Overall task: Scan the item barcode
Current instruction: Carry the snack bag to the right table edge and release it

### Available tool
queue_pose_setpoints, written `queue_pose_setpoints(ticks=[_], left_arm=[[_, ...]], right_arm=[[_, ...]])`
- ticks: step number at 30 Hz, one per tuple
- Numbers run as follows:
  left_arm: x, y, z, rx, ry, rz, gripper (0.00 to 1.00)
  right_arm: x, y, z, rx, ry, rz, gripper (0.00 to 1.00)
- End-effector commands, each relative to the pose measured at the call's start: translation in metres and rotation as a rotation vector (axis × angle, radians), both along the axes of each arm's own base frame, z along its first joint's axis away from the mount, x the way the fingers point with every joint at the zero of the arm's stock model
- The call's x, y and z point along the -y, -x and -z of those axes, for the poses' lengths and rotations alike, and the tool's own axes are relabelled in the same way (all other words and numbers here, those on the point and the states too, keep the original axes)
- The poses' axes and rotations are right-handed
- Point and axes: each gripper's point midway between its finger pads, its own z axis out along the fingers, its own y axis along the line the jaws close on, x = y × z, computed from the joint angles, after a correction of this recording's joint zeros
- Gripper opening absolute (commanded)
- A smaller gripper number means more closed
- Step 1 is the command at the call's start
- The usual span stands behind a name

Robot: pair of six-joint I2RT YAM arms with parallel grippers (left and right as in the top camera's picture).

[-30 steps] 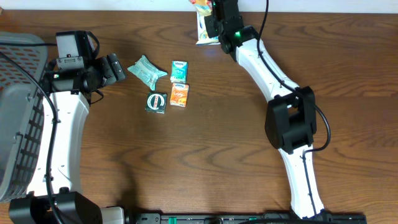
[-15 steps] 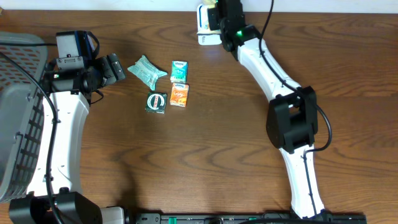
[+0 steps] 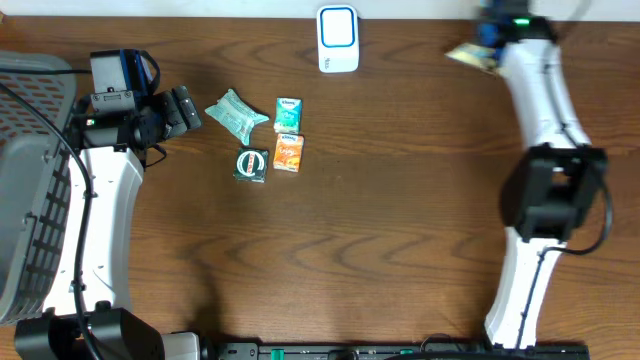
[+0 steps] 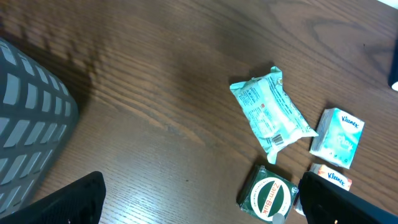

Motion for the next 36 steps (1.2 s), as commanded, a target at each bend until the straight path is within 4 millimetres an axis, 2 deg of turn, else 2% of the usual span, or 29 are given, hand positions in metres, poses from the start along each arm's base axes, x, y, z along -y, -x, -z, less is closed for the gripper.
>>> queue_pose_setpoints(ticks=[1, 4, 5, 6, 8, 9, 10, 13, 16, 18, 20, 22, 24, 28, 31, 36], left_arm=[[-0.002, 0.001, 0.004, -0.013, 0.001, -0.014, 0.98], [-0.002, 0.001, 0.004, -0.013, 0.001, -0.014, 0.98], [-0.002, 0.001, 0.004, -0.013, 0.001, -0.014, 0.98], [-0.002, 0.001, 0.004, -0.013, 0.001, -0.014, 0.98], [-0.002, 0.001, 0.004, -0.013, 0.001, -0.014, 0.98], [-0.002, 0.001, 0.004, -0.013, 0.001, -0.014, 0.98], [-0.002, 0.001, 0.004, -0.013, 0.001, -0.014, 0.98], [-0.002, 0.001, 0.004, -0.013, 0.001, -0.014, 0.98], [-0.002, 0.001, 0.004, -0.013, 0.001, -0.014, 0.97], [-0.002, 0.001, 0.005, -0.013, 0.001, -0.014, 0.97], [-0.002, 0.001, 0.004, -0.013, 0.001, -0.014, 0.98], [-0.002, 0.001, 0.004, -0.013, 0.001, -0.014, 0.98], [-0.002, 0.001, 0.004, -0.013, 0.001, -0.014, 0.98], [-0.002, 0.001, 0.004, -0.013, 0.001, -0.014, 0.97], [-0.002, 0.001, 0.004, -0.013, 0.001, -0.014, 0.97], [-0.002, 0.001, 0.004, -0.013, 0.001, -0.014, 0.98]], right_arm=[[0.049, 0.017, -0.007, -0.037, 0.038, 0.056, 0.01], [0.089, 0.034, 0.012, -0.107, 0.023, 0.089, 0.01], [0.098, 0.038, 0.016, -0.119, 0.013, 0.102, 0.05], [0.110, 0.045, 0.024, -0.139, 0.000, 0.121, 0.20], [0.122, 0.053, 0.032, -0.157, -0.044, 0.129, 0.71], [0.124, 0.056, 0.034, -0.157, -0.081, 0.119, 0.88], [0.125, 0.056, 0.036, -0.153, -0.112, 0.108, 0.99], [0.125, 0.056, 0.036, -0.135, -0.169, 0.085, 0.99], [0.116, 0.054, 0.031, -0.118, -0.213, 0.049, 0.99], [0.098, 0.049, 0.027, -0.097, -0.277, -0.011, 0.99], [0.068, 0.040, 0.021, -0.066, -0.378, -0.109, 0.99], [0.028, 0.034, 0.014, -0.036, -0.522, -0.240, 0.96], [-0.020, 0.034, 0.002, -0.012, -0.700, -0.394, 0.95], [-0.098, 0.050, -0.014, -0.059, -0.934, -0.577, 0.99], [-0.145, 0.064, -0.007, -0.157, -0.966, -0.621, 0.99], [-0.202, 0.083, 0.027, -0.329, -0.788, -0.626, 0.99]])
